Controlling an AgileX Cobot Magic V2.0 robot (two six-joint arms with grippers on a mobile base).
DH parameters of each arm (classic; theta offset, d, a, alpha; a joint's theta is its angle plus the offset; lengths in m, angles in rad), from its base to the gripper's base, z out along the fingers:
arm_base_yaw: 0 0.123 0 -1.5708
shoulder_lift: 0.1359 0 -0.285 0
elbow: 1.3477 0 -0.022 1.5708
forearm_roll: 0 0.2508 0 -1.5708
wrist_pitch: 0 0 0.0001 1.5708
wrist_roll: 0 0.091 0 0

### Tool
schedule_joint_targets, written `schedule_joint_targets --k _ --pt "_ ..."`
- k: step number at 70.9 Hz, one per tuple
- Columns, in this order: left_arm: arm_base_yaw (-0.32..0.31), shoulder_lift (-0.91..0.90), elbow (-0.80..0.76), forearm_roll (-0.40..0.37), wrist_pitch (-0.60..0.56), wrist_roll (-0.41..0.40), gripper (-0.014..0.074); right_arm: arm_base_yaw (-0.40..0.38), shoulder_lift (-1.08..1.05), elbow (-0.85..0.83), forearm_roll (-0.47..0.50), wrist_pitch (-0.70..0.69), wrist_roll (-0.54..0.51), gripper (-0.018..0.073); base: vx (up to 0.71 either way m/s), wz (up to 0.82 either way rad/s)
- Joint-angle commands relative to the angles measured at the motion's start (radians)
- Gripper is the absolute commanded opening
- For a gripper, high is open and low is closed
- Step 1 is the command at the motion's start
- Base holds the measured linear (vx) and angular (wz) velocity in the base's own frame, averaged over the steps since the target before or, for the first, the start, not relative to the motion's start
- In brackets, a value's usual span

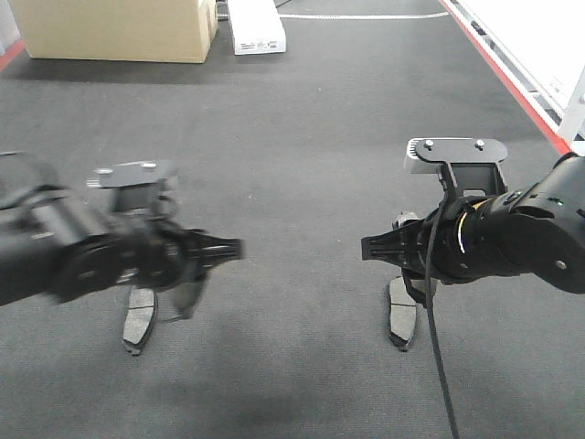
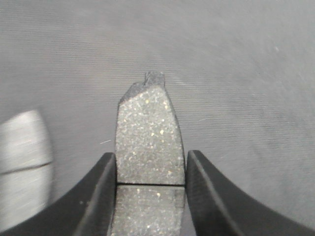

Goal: Move and align brake pads A on conveyor
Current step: 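Lower the left gripper's brake pad onto the belt beside the placed pads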

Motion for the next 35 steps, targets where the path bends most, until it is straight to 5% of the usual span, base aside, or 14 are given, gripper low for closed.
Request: schedule_joint_targets --k 1,35 --pt "-0.007 0.035 -0.090 -0.017 -0.012 0.003 0.0111 -0.001 -0.036 -0.028 -0.030 -0.054 -0.001 -0.0006 0.00 0.00" --pt "-0.006 0.276 -0.186 -0.140 0.018 0.001 0.0118 -0.001 -0.036 -0.028 -0.030 -0.054 -0.001 -0.0006 0.00 0.00"
